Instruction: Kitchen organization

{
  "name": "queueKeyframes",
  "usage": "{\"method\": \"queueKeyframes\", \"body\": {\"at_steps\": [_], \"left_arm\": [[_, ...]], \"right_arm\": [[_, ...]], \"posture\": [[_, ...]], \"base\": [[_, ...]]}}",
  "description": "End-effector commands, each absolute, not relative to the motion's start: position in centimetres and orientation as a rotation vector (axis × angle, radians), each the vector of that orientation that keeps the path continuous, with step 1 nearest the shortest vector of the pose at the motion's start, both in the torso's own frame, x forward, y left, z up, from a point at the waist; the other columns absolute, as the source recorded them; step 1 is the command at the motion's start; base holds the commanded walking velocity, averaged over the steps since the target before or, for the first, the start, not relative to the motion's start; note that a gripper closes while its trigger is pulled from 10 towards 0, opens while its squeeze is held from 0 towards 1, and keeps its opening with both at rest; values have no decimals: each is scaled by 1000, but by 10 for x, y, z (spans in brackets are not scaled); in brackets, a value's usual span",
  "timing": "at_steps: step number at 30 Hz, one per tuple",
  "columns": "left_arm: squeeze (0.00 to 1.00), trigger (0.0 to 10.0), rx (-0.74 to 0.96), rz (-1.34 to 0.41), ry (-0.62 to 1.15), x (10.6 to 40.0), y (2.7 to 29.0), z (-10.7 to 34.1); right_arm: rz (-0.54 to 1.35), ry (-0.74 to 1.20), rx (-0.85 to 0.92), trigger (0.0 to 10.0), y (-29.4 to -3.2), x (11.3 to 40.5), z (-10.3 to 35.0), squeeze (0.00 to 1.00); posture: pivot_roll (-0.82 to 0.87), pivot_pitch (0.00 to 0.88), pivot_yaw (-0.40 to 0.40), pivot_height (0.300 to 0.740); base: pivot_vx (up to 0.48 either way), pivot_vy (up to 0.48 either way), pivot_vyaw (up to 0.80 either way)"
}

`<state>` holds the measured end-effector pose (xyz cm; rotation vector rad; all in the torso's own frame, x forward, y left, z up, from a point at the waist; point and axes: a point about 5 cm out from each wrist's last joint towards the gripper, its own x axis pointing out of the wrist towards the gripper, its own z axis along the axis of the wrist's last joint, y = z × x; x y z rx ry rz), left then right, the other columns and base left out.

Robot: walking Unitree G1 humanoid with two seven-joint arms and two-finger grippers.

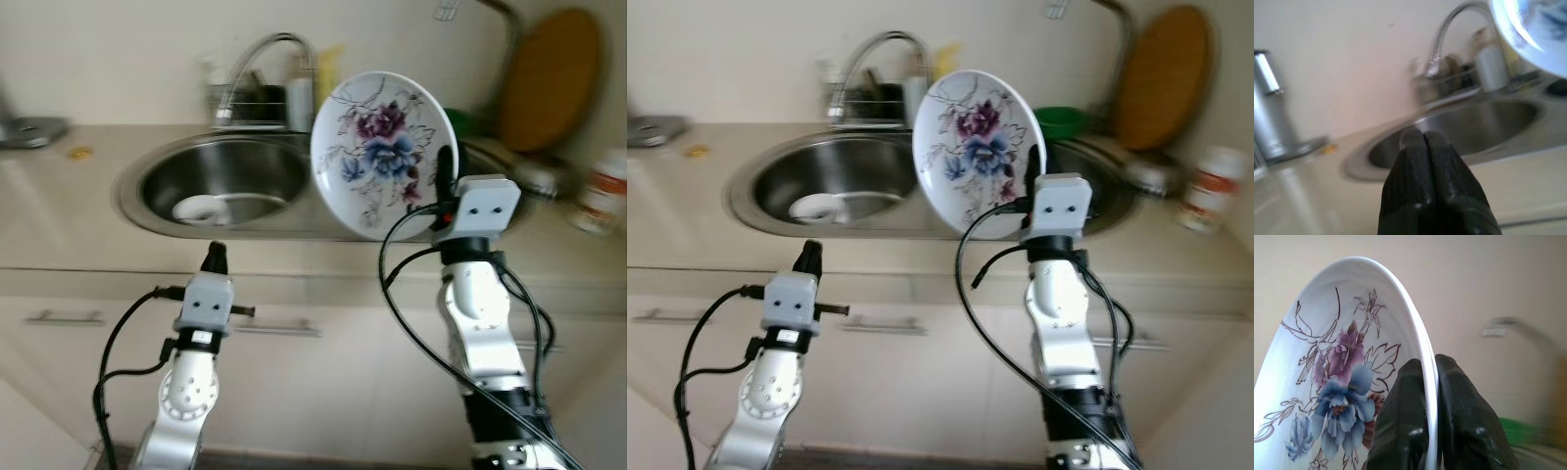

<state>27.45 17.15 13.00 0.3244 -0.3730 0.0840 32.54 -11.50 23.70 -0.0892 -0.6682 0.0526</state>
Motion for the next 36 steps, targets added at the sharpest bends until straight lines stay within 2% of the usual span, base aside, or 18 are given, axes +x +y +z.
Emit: {"method": "queueKeyframes", "body": {"at_steps": [1, 15, 23, 24, 25, 26, 27, 28, 32, 36], "left_arm": [[0, 10000, 325, 77, -388, 275, 168, 133], [0, 10000, 322, 74, -388, 276, 166, 132], [0, 10000, 327, 76, -383, 277, 166, 131], [0, 10000, 327, 79, -381, 277, 166, 131], [0, 10000, 327, 79, -381, 277, 166, 131], [0, 10000, 327, 79, -380, 277, 166, 131], [0, 10000, 327, 79, -379, 277, 167, 131], [0, 10000, 327, 78, -379, 277, 167, 130], [0, 10000, 328, 72, -376, 277, 166, 130], [0, 10000, 329, 69, -376, 277, 165, 129]], "right_arm": [[24, -711, -81, 0, -124, 325, 247, 0], [1, -698, -86, 0, -127, 329, 247, 0], [-98, -587, -141, 0, -139, 341, 236, 0], [-136, -544, -145, 2235, -146, 345, 232, 0], [-136, -544, -145, 2235, -146, 345, 232, 0], [-155, -526, -153, 7490, -149, 346, 230, 0], [-161, -522, -158, 7490, -150, 347, 229, 0], [-161, -515, -168, 10000, -150, 348, 229, 0], [-158, -460, -209, 10000, -151, 354, 224, 0], [-224, -378, -274, 10000, -166, 365, 220, 0]], "posture": [[-64, 0, 28, 740], [-65, 0, 28, 740], [-61, 0, 24, 740], [-61, 0, 24, 740], [-61, 0, 24, 740], [-60, 0, 24, 740], [-60, 0, 24, 740], [-60, 0, 25, 740], [-61, 0, 26, 740], [-57, 0, 26, 740]], "base": [[330, 0, 406], [325, 0, 0], [162, 0, 0], [0, 0, 0], [0, 0, 0], [0, 0, 0], [0, 0, 0], [0, 0, 0], [0, 0, 0], [0, 0, 0]]}}
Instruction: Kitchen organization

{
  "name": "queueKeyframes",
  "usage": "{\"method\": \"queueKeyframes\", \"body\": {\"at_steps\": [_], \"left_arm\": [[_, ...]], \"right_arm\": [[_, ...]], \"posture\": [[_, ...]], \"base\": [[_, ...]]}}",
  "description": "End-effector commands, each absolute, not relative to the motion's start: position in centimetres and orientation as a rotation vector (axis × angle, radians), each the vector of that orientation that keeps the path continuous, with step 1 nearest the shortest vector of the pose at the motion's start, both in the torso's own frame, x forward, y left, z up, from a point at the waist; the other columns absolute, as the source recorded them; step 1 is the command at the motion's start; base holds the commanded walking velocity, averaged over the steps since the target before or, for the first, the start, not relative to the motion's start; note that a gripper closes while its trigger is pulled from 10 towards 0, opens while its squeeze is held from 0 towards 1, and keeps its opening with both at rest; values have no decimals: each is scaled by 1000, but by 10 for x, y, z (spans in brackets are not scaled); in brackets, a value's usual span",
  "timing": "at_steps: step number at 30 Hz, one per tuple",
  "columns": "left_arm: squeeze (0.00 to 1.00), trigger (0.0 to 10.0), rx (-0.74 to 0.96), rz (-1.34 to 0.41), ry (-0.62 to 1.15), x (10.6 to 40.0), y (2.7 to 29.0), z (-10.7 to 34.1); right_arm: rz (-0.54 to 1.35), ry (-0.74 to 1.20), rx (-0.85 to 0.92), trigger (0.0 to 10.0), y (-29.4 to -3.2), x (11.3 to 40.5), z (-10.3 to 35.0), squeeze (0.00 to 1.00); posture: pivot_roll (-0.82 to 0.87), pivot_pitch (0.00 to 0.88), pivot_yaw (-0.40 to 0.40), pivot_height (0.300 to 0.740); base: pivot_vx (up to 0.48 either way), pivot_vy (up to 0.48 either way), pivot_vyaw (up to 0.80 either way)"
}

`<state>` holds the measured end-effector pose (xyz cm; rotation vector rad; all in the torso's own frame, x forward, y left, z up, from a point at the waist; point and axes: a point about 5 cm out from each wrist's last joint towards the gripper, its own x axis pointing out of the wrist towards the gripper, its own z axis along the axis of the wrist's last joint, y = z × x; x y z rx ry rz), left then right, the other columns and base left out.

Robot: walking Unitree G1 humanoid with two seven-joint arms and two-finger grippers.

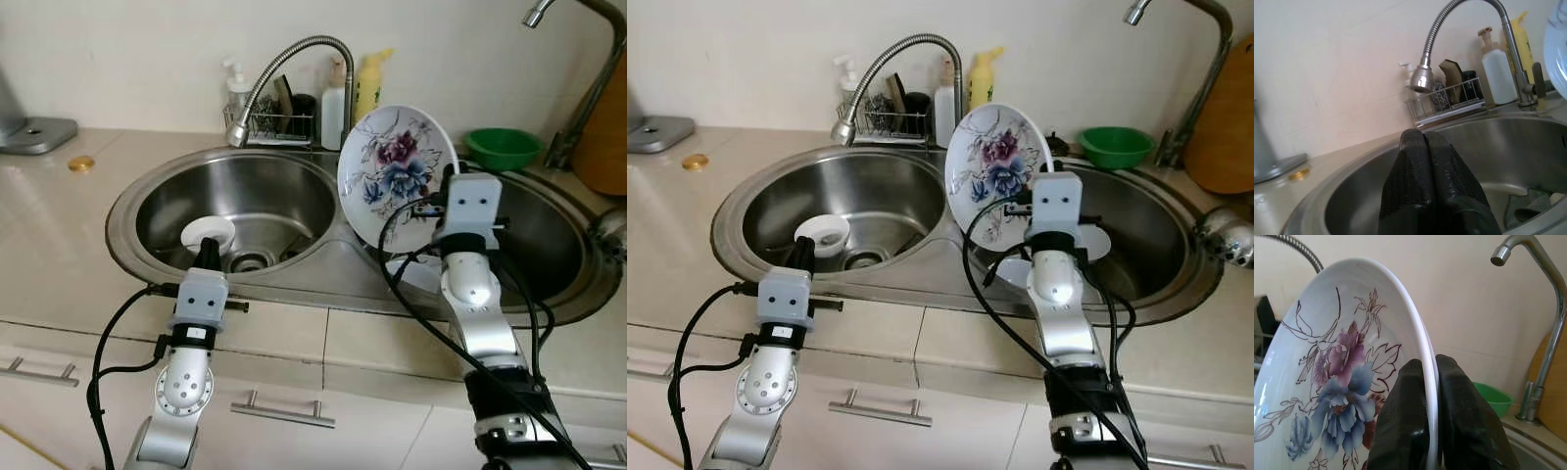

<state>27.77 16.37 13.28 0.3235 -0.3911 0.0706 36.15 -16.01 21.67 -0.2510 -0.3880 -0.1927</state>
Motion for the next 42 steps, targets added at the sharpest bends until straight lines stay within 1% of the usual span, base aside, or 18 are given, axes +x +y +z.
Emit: {"method": "queueKeyframes", "body": {"at_steps": [1, 4, 6, 9, 12, 14, 15, 18, 24, 26, 29, 30, 31, 33, 42], "left_arm": [[0, 10000, 329, 69, -375, 277, 165, 129], [0, 10000, 330, 68, -374, 278, 165, 129], [0, 10000, 331, 67, -371, 278, 165, 128], [0, 10000, 330, 65, -367, 277, 164, 128], [0, 10000, 330, 65, -365, 277, 164, 127], [0, 10000, 330, 63, -363, 277, 164, 127], [0, 10000, 330, 62, -361, 278, 164, 127], [0, 10000, 330, 60, -360, 278, 163, 126], [0, 10000, 332, 58, -358, 278, 162, 126], [0, 10000, 333, 60, -356, 278, 163, 126], [0, 10000, 334, 61, -352, 278, 164, 125], [0, 10000, 334, 60, -351, 278, 163, 125], [0, 10000, 334, 59, -349, 278, 163, 124], [0, 10000, 333, 57, -348, 278, 162, 124], [0, 10000, 334, 53, -342, 278, 162, 123]], "right_arm": [[-232, -360, -289, 10000, -169, 367, 220, 0], [-235, -324, -322, 10000, -174, 371, 218, 0], [-240, -244, -401, 10000, -186, 379, 214, 0], [-256, -206, -460, 10000, -199, 384, 217, 0], [-257, -179, -485, 10000, -205, 387, 217, 0], [-217, -131, -503, 10000, -204, 389, 212, 0], [-154, -59, -530, 10000, -199, 392, 201, 0], [-104, -10, -551, 10000, -193, 392, 190, 0], [-18, 153, -433, 10000, -185, 390, 158, 0], [10, 209, -339, 10000, -182, 388, 150, 0], [35, 255, -255, 10000, -179, 387, 143, 0], [34, 263, -217, 10000, -178, 387, 142, 404], [35, 266, -178, 10000, -178, 387, 141, 1000], [27, 267, -139, 10000, -180, 386, 140, 1000], [-49, 220, -116, 10000, -190, 386, 148, 1000]], "posture": [[-57, 0, 26, 740], [-58, 0, 26, 740], [-60, 0, 25, 740], [-63, 0, 24, 740], [-62, 0, 23, 740], [-65, 0, 25, 740], [-66, 0, 26, 740], [-66, 0, 26, 740], [-57, 0, 21, 740], [-57, 0, 21, 740], [-59, 0, 21, 740], [-60, 0, 21, 740], [-60, 0, 21, 740], [-61, 0, 21, 740], [-62, 0, 23, 740]], "base": [[0, 0, 0], [0, 0, 0], [0, 0, 0], [0, 0, 0], [0, 0, 0], [0, 0, 0], [0, 0, 0], [0, 0, 0], [0, 0, 0], [0, 0, 0], [0, 0, 0], [0, 0, 0], [0, 0, 0], [0, 0, 0], [0, 0, 0]]}}
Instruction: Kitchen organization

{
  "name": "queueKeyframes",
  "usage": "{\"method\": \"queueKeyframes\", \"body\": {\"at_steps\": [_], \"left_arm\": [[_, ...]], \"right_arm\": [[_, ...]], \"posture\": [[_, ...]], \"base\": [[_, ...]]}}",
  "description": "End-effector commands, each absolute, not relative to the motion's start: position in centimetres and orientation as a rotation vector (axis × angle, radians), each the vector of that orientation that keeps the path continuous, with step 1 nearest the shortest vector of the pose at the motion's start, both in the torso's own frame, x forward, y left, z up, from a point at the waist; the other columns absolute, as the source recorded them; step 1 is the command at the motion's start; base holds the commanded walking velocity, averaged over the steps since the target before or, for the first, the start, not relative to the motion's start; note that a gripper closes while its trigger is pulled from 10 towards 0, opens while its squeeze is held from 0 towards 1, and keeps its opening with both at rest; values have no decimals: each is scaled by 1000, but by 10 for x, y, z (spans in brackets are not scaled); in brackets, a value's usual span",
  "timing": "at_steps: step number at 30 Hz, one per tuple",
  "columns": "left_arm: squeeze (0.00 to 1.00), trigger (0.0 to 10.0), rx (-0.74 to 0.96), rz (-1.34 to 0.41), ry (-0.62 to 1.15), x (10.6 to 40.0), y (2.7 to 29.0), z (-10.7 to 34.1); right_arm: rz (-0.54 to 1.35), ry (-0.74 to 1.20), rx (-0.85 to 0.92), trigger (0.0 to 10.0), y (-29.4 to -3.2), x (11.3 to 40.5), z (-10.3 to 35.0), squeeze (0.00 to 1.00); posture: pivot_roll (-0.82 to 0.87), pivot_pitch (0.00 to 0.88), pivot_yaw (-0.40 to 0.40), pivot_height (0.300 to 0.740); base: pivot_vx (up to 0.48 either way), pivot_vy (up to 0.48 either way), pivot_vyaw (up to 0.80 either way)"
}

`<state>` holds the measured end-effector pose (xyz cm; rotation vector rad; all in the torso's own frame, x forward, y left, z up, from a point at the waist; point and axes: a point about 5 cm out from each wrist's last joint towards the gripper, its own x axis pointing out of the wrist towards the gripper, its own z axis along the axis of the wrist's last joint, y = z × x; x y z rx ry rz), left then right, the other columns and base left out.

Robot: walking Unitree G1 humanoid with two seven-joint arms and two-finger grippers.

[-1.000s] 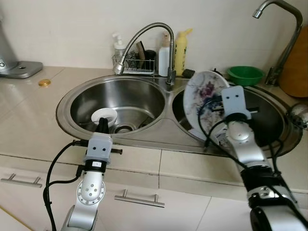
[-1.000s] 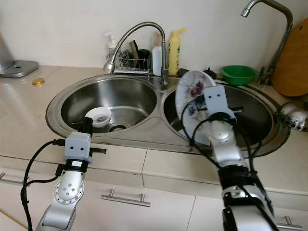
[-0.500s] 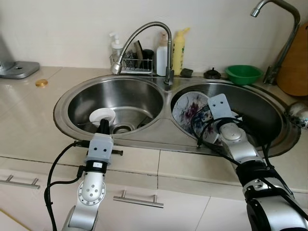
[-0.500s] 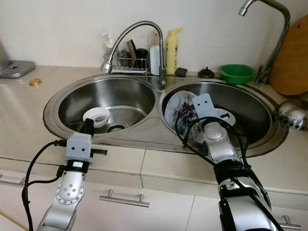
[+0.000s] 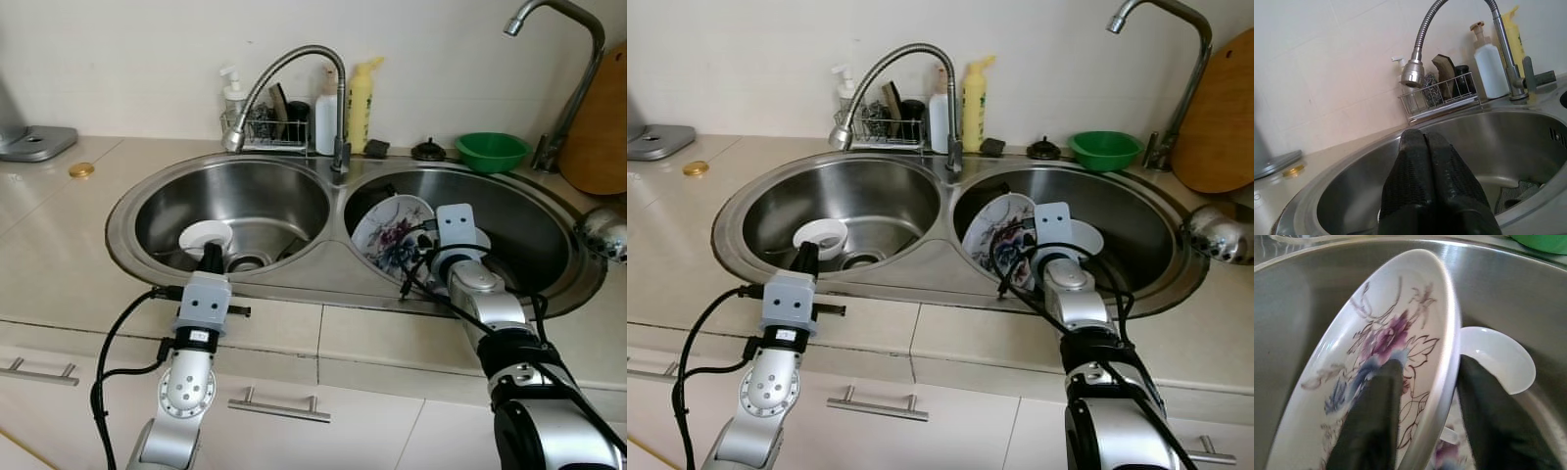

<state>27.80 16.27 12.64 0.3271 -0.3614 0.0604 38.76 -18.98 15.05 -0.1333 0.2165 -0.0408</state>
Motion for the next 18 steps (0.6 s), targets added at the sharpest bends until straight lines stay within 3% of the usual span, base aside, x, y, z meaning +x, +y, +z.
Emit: {"method": "queueKeyframes", "body": {"at_steps": [1, 12, 18], "left_arm": [[0, 10000, 334, 53, -342, 278, 162, 123], [0, 10000, 335, 45, -331, 278, 161, 121], [0, 10000, 326, 41, -332, 278, 160, 120]], "right_arm": [[-49, 220, -116, 10000, -190, 386, 148, 1000], [-325, 12, 15, 10000, -229, 386, 183, 1000], [-348, -86, 65, 10000, -226, 382, 192, 1000]], "posture": [[-62, 0, 23, 740], [-65, 0, 23, 740], [-64, 0, 22, 740]], "base": [[0, 0, 0], [0, 0, 0], [0, 0, 0]]}}
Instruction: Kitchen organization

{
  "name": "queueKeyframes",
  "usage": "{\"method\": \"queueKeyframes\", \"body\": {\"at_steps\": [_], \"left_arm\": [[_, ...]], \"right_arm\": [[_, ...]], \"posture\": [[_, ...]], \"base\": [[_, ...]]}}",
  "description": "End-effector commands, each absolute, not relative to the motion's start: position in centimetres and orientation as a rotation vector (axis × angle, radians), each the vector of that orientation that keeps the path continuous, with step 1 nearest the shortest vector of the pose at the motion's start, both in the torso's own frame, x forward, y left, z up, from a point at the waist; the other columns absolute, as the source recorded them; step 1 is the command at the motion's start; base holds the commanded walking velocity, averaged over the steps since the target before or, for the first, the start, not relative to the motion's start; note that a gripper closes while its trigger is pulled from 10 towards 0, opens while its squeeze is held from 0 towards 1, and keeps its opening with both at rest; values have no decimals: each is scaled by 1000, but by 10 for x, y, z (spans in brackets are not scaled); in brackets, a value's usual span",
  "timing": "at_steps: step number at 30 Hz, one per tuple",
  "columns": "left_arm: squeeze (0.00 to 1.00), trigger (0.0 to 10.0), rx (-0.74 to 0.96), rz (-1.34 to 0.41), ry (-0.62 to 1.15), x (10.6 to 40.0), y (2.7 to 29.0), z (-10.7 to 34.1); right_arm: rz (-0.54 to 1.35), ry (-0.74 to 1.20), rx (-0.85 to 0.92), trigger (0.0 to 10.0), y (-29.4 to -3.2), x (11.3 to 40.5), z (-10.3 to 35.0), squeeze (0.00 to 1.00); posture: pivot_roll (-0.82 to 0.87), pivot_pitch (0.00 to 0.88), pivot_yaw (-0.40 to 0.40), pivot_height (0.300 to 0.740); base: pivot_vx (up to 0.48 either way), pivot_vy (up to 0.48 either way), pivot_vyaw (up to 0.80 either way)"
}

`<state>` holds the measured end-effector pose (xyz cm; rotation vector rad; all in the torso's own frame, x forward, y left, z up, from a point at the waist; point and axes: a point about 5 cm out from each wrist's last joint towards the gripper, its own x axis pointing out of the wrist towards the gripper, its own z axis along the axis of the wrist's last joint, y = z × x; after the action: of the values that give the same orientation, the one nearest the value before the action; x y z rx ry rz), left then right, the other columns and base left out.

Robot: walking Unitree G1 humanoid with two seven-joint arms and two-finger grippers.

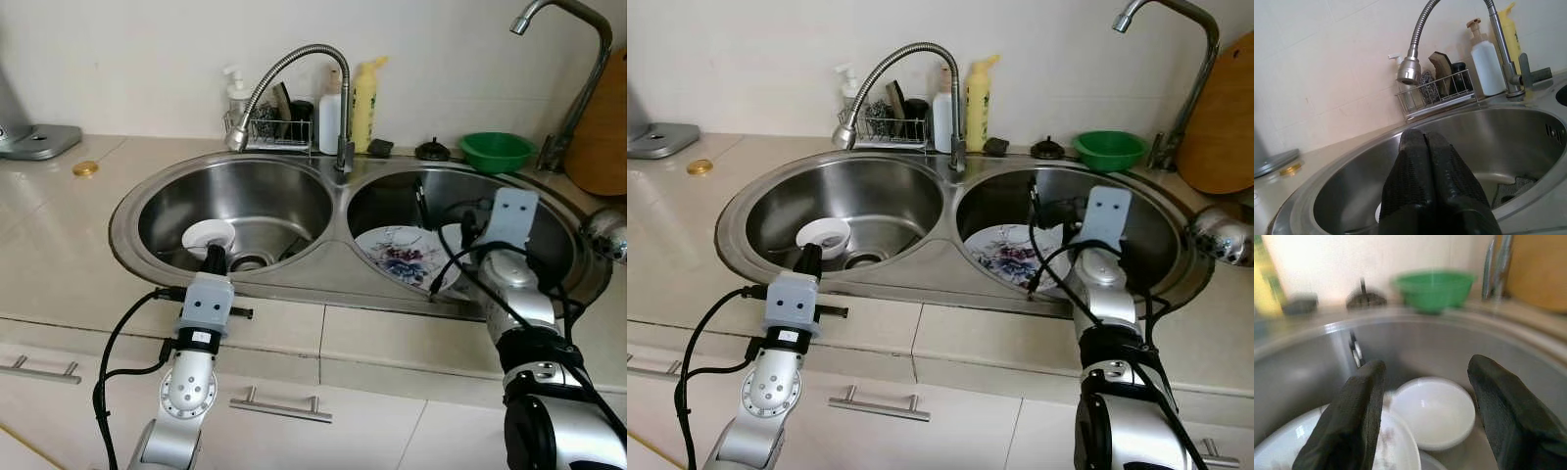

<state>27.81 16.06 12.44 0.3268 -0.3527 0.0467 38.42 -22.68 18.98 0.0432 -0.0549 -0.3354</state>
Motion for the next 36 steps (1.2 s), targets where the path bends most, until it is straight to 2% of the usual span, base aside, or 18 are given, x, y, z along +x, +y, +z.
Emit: {"method": "queueKeyframes", "body": {"at_steps": [1, 4, 5, 6, 7, 9, 14, 19, 36], "left_arm": [[0, 10000, 323, 42, -333, 277, 160, 120], [0, 10000, 297, 37, -340, 277, 160, 121], [0, 10000, 281, 37, -343, 277, 160, 122], [0, 10000, 268, 38, -339, 277, 160, 122], [0, 10000, 268, 38, -339, 277, 160, 122], [0, 10000, 278, 49, -338, 277, 161, 123], [0, 10000, 321, 64, -399, 277, 162, 132], [0, 10000, 333, 75, -441, 277, 164, 140], [0, 10000, 321, 71, -469, 277, 161, 145]], "right_arm": [[-351, -89, 66, 10000, -226, 382, 192, 1000], [-276, -140, 57, 10000, -210, 379, 193, 1000], [-247, -162, 49, 10000, -202, 376, 194, 843], [-207, -176, 26, 10000, -193, 374, 193, 0], [-207, -176, 26, 10000, -193, 374, 193, 0], [-125, -220, -22, 10000, -173, 367, 190, 0], [-120, -281, -23, 10000, -165, 359, 191, 0], [-76, -486, -164, 10000, -151, 348, 217, 0], [-54, -497, -152, 10000, -142, 338, 210, 0]], "posture": [[-64, 0, 22, 740], [-65, 0, 24, 740], [-65, 0, 23, 740], [-65, 0, 24, 740], [-65, 0, 24, 740], [-67, 0, 24, 740], [-60, 0, 24, 740], [-63, 0, 26, 740], [-60, 0, 29, 740]], "base": [[0, 0, 0], [0, 0, 0], [0, 0, 0], [0, 0, 0], [0, 0, 0], [0, 439, 0], [0, 480, 0], [0, 480, 0], [0, 480, 0]]}}
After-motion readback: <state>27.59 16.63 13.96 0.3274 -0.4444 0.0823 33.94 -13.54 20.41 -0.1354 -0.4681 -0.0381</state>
